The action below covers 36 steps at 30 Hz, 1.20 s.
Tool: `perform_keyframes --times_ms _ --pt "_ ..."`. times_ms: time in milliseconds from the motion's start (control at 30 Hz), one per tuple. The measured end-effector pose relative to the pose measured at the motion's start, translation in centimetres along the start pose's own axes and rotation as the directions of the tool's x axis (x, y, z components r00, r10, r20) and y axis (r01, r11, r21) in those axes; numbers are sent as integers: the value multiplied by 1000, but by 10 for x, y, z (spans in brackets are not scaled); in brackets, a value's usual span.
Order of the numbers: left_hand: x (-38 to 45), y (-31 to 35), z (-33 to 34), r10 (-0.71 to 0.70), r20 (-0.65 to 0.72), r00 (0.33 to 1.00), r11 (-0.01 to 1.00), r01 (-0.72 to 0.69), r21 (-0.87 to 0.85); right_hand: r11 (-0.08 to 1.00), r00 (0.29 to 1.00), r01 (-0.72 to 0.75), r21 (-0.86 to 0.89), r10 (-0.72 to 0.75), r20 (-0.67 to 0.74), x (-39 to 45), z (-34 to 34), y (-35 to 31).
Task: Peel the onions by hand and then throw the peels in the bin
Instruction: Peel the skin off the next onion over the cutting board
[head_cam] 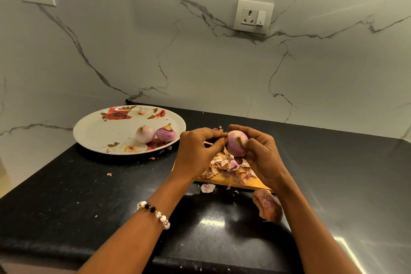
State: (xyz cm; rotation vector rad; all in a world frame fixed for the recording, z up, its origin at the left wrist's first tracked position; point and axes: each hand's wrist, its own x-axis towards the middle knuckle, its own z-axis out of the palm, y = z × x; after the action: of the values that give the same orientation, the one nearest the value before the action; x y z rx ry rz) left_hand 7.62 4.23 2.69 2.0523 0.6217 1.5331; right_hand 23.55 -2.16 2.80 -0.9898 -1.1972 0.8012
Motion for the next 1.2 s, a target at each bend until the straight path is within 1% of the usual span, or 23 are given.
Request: perform_keyframes --times_ms 200,300,467,533,633,767,800,867,933,967,1033,1100,1200 --pt "-1 -1 1 107 -31 994 987 -102 125 998 1000 -8 -70 8 -1 1 4 2" --pt "-2 -2 2 149 -13 989 969 -144 199 996 1000 5 -92 -4 9 0 6 1" --pt "-1 -5 4 115 32 993 951 -119 285 999 1000 8 -46 -7 26 -1 8 -1" --pt "1 -4 4 60 13 998 966 -61 253 1000 999 12 25 -12 29 -2 8 -3" --pt "4 -4 2 -60 -44 997 971 69 231 981 1000 6 195 -11 22 -1 7 -6" --pt "4 -9 2 -190 -62 980 931 199 306 920 1000 -11 391 16 -10 0 6 -11" --pt "4 -11 1 -219 -73 973 916 231 327 908 1000 -13 418 19 -9 0 6 -13" --pt "3 -14 0 -247 -101 964 900 267 345 911 1000 -12 413 15 -4 -1 5 -15" --pt "3 -15 0 -231 -105 967 912 253 324 927 1000 -11 374 19 -16 -1 4 -15" --pt "3 -15 -1 -214 -100 972 929 234 286 933 999 -14 360 27 -32 0 3 -13" --pt "4 -9 -2 -174 -103 979 966 190 173 946 997 -12 325 37 -69 2 3 -9" --pt "5 -1 -4 -131 -96 987 988 138 68 966 997 -2 260 22 -74 4 3 -6" --pt "4 2 -4 -66 -13 998 998 66 -4 992 999 20 128 -16 -30 1 4 -6"
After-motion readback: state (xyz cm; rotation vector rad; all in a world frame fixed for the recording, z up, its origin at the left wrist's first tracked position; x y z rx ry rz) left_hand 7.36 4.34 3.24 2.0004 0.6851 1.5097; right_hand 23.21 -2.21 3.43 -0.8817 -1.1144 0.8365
